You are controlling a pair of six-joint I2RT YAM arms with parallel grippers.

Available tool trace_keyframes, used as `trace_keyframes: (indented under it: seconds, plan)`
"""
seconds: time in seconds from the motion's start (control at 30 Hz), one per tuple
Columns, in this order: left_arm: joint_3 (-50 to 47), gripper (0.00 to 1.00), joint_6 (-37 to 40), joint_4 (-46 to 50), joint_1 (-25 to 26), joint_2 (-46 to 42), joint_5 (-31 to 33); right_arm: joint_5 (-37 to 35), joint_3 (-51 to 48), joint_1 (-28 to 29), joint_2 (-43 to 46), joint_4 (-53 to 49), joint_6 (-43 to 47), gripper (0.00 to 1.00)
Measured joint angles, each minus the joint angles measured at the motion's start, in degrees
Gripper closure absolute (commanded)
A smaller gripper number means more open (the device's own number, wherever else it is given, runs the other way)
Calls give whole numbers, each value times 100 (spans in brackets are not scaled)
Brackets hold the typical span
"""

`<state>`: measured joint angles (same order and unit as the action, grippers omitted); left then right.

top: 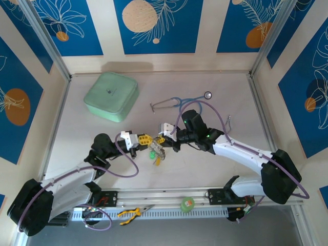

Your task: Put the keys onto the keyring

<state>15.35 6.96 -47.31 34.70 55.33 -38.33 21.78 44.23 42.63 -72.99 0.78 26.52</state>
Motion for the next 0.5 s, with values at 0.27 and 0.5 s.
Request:
trace_keyframes:
  seconds: [0.27,0.5]
  plan:
    - [33,100,258,236,9,-13,2,-17,11,-35,409,-330,98,100]
    - [33,100,407,343,37,-22,7,-105,39,-28,509,-706,238,100]
